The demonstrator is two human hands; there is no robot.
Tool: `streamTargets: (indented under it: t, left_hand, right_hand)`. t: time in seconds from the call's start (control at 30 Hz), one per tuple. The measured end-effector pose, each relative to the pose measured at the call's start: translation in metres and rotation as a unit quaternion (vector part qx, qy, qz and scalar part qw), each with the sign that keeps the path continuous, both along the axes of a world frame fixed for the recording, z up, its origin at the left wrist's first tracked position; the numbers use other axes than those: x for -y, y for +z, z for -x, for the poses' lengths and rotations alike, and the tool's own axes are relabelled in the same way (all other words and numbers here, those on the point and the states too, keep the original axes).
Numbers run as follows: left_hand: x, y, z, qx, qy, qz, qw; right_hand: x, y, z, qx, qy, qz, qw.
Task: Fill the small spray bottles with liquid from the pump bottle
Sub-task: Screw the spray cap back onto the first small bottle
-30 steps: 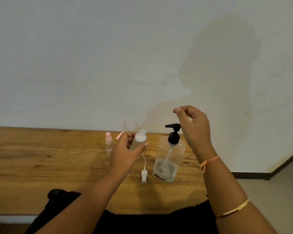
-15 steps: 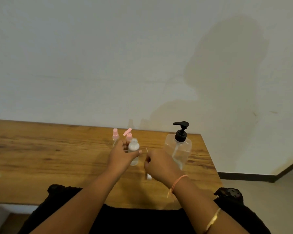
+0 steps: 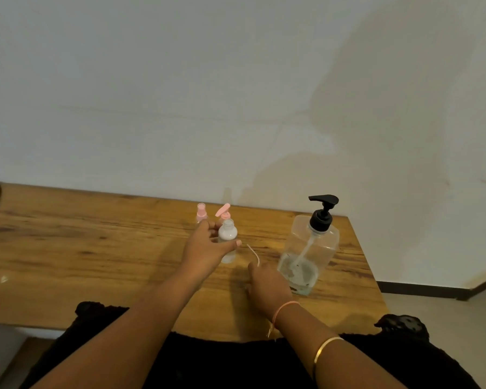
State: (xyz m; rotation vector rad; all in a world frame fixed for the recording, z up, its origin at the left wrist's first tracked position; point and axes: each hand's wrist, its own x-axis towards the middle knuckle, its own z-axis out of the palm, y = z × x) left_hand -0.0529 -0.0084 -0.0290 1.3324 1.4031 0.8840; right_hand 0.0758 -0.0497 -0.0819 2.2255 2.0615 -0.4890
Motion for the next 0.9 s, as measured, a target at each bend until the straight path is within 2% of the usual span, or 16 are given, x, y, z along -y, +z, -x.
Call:
streamTargets:
  t: [0.1,0.2,0.3,0.47,0.63,0.9]
  left_hand:
    - [0.000,0.001,-0.001,0.003,0.002,-0.009,1.000]
    - [0.000,0.002,-0.002,0.002,0.005,-0.025,1.000]
    - [0.001,0.007,-0.004,0.002,0.003,-0.051,0.999]
    - [0.000,0.017,-0.010,-0.005,0.026,-0.083,0.996]
    - [-0.002,0.023,-0.015,-0.020,0.059,-0.116,0.991]
    - [0.002,0.025,-0.029,-0.018,0.051,-0.121,0.991]
  right_hand:
    - [0.001,0.019,0.003,-0.058,-0.033,-0.027,0.997]
    - [0.006,0.063,0.001,-0.122,-0.057,-0.104,0.985]
    - [0.021,0.106,-0.006,-0.143,-0.052,-0.176,0.973]
    - [0.039,0.140,-0.012,-0.115,-0.027,-0.239,0.964]
    - [0.045,0.145,-0.014,-0.055,-0.035,-0.243,0.968]
    - [0.047,0.154,-0.021,0.002,-0.036,-0.239,0.970]
